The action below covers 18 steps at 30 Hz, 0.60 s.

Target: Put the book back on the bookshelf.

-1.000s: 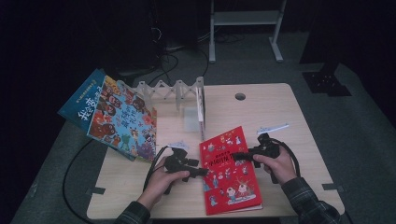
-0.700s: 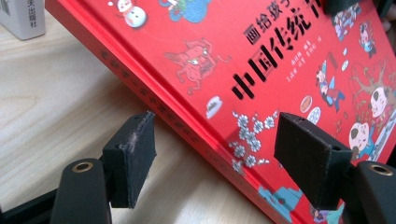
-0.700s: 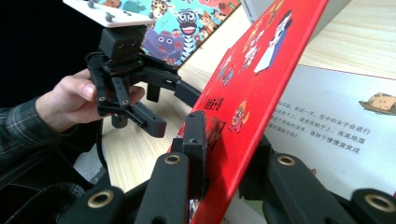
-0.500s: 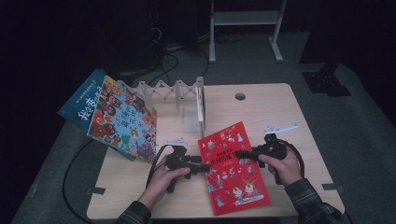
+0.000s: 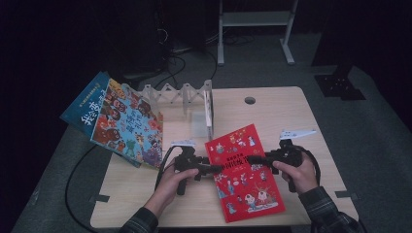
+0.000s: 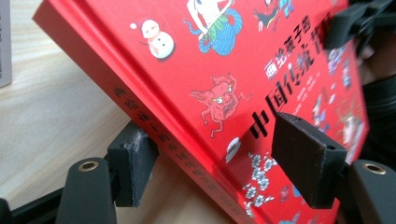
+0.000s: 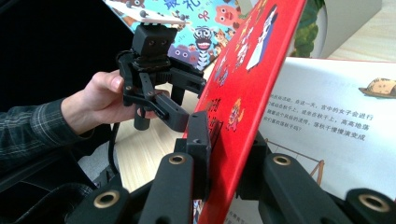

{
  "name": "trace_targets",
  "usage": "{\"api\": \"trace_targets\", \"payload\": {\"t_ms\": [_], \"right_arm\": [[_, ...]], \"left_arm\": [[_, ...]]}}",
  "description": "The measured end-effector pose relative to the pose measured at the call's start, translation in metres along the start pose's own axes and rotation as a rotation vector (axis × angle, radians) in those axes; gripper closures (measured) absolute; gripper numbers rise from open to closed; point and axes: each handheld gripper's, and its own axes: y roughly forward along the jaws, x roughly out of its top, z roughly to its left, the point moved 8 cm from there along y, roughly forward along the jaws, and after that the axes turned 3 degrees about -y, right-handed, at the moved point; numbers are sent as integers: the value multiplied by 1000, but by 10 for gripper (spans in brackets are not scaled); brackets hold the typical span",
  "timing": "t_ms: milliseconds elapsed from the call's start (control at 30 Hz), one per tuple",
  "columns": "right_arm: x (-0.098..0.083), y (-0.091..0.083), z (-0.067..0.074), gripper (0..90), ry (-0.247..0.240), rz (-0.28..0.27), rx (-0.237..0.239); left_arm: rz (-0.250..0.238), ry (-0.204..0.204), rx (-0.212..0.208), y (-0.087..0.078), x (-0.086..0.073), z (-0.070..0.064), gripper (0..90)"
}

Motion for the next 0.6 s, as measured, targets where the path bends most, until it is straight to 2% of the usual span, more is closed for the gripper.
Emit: {"api": "trace_targets", "payload": {"t_ms": [67, 167, 300, 333, 533, 600], "right_arm": [[1, -1, 2, 785, -7, -5, 4], [3, -4, 4, 791, -11, -16, 15], [5, -7, 6, 790, -21, -26, 29], [5, -7, 6, 783, -28, -25, 28], [7, -9, 3, 712, -76, -25, -27], [7, -9, 2, 692, -80, -25, -40]], "left_arm": [[-8, 4, -4, -3, 3, -2, 328], [-22, 31, -1, -8, 9, -6, 352], [-63, 51, 12, -15, 15, -9, 444], [-73, 57, 21, -18, 17, -9, 490], [-134, 70, -1, -27, 26, -16, 597], [-132, 95, 8, -30, 28, -18, 608]]}}
